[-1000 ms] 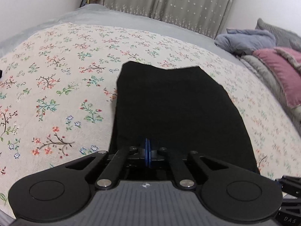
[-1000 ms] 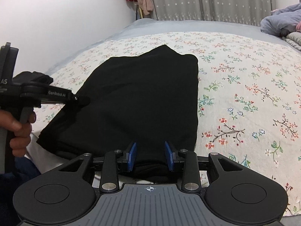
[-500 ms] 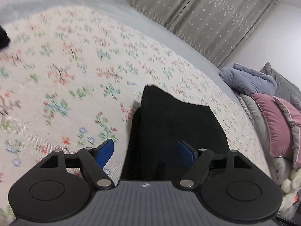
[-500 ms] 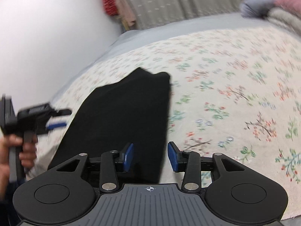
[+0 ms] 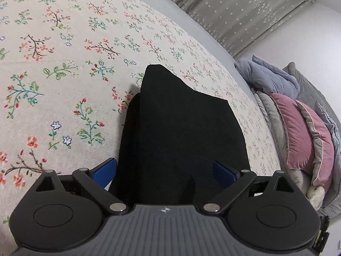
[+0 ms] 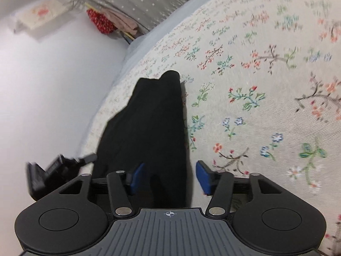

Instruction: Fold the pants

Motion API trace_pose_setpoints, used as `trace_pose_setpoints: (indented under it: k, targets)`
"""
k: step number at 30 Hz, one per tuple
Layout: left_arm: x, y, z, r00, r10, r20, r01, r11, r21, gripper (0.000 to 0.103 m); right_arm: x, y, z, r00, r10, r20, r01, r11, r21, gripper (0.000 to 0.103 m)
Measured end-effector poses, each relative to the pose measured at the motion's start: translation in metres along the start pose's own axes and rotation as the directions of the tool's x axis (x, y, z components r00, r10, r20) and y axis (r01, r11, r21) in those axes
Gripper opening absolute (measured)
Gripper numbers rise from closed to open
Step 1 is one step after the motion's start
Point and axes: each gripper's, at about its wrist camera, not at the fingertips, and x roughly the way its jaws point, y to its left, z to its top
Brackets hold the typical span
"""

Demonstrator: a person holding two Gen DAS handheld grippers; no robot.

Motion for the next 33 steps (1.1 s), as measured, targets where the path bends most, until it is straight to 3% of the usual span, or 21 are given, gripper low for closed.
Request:
trace_pose_setpoints:
  k: [11, 13, 15, 17, 21, 23, 33]
  targets:
    - [0.024, -0.02, 0.009, 0.998, 0.023, -0.05, -0.02, 0.997, 0.073, 0.103, 0.029, 0.011, 0.007, 1.0, 0.014, -0.013, -0.015, 0.998, -0.067, 0.055]
    - [0.026, -0.023, 0.009, 0.998, 0.037, -0.048, -0.032, 0.996, 0.087, 0.092, 0.033, 0.015, 0.006, 1.0, 0.006, -0.008, -0.007, 0.995, -0.095, 0.052]
    - [0.028, -0.024, 0.008, 0.997, 0.065, -0.045, -0.06, 0.993, 0.105, 0.075, 0.036, 0.019, 0.004, 1.0, -0.024, -0.002, 0.024, 0.991, -0.131, 0.036]
    - [0.029, -0.019, 0.011, 0.996, 0.071, -0.045, -0.066, 0.993, 0.097, 0.067, 0.037, 0.019, 0.003, 1.0, -0.03, 0.005, 0.03, 0.99, -0.137, 0.029]
    - [0.027, -0.019, 0.01, 0.998, 0.057, -0.041, -0.053, 0.995, 0.089, 0.046, 0.036, 0.028, 0.001, 0.998, -0.053, 0.026, 0.057, 0.984, -0.17, 0.02]
    - [0.026, -0.024, 0.009, 0.998, 0.062, -0.03, -0.059, 0.993, 0.106, 0.042, 0.034, 0.038, 0.0, 0.997, -0.071, 0.043, 0.079, 0.974, -0.212, 0.015]
    - [0.014, -0.042, 0.02, 0.999, 0.023, 0.024, -0.026, 0.993, 0.117, 0.038, 0.022, 0.074, 0.01, 0.989, -0.097, 0.108, 0.131, 0.92, -0.369, 0.013]
